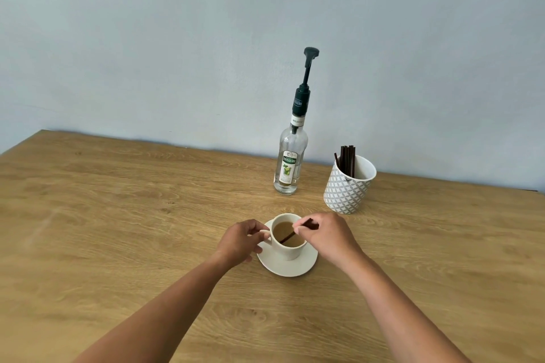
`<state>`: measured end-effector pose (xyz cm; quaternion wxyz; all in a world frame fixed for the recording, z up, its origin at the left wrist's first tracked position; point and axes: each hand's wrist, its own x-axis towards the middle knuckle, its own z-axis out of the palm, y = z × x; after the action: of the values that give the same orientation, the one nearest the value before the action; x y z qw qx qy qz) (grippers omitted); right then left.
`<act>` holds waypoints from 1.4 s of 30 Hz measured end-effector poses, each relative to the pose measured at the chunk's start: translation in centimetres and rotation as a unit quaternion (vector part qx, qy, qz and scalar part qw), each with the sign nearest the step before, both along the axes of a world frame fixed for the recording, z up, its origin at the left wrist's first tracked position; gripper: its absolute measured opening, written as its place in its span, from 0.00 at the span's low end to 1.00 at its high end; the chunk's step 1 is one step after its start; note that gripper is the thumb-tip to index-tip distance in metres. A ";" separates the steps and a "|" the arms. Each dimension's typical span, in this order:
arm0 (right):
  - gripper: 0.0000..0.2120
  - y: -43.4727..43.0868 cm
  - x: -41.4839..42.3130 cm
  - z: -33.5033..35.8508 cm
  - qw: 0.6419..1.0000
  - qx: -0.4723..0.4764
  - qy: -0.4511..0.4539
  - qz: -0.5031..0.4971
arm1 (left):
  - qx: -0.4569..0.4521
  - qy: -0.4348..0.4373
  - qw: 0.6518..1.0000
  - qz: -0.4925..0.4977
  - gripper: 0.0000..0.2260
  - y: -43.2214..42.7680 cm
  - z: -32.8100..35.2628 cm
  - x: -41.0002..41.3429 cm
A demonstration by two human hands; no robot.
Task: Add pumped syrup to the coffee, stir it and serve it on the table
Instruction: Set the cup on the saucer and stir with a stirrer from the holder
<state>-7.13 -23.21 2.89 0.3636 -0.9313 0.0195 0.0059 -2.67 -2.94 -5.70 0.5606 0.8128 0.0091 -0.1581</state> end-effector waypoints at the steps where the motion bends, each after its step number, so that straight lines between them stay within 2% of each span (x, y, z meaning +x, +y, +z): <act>1: 0.04 0.2 0.1 -0.1 1.000 0.016 -0.004 -0.003 | 0.000 0.000 1.000 0.000 0.01 0.0 0.0 0.0; 4: 0.05 0.4 0.6 -0.7 1.000 0.008 -0.027 -0.010 | -0.002 -0.001 1.000 -0.001 0.01 -0.1 -0.1 0.1; 8: 0.05 -0.2 0.8 -0.7 0.994 -0.095 -0.053 -0.009 | -0.003 -0.003 1.000 0.000 0.01 0.0 -0.2 0.1; 11: 0.04 -0.6 0.6 -0.5 0.989 -0.136 -0.058 0.000 | -0.008 -0.003 1.000 0.001 0.01 0.0 -0.3 0.1; 13: 0.05 -0.7 0.5 -0.5 0.990 -0.132 -0.046 0.013 | -0.008 -0.003 1.000 0.002 0.01 0.0 -0.4 0.1; 16: 0.06 -0.4 0.4 -0.5 0.997 -0.070 -0.008 0.021 | -0.004 -0.002 1.000 0.000 0.01 0.0 -0.4 0.2; 19: 0.07 0.0 0.5 -0.6 0.998 -0.046 -0.021 0.026 | -0.001 -0.003 1.000 -0.002 0.01 0.1 -0.4 0.2; 26: 0.07 -0.5 0.4 -0.5 0.982 -0.175 -0.065 0.006 | -0.004 -0.002 1.000 -0.001 0.01 0.0 -0.4 0.2; 30: 0.08 -0.8 0.3 -0.4 0.986 -0.159 -0.046 0.013 | -0.008 0.000 1.000 0.001 0.01 0.0 -0.4 0.2; 35: 0.09 0.1 0.3 -0.4 0.998 -0.060 -0.018 0.020 | -0.007 0.001 1.000 0.003 0.01 0.0 -0.5 0.2; 37: 0.08 0.3 0.4 -0.6 0.998 -0.053 -0.029 0.020 | -0.009 0.004 1.000 0.005 0.01 0.0 -0.5 0.2; 42: 0.08 -0.1 0.6 -0.6 0.980 -0.185 -0.073 0.005 | -0.008 0.005 1.000 0.006 0.02 -0.1 -0.5 0.3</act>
<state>-6.52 -23.33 2.27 0.1856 -0.9805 -0.0114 -0.0641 -2.40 -3.02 -6.20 0.5679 0.8075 0.0160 -0.1587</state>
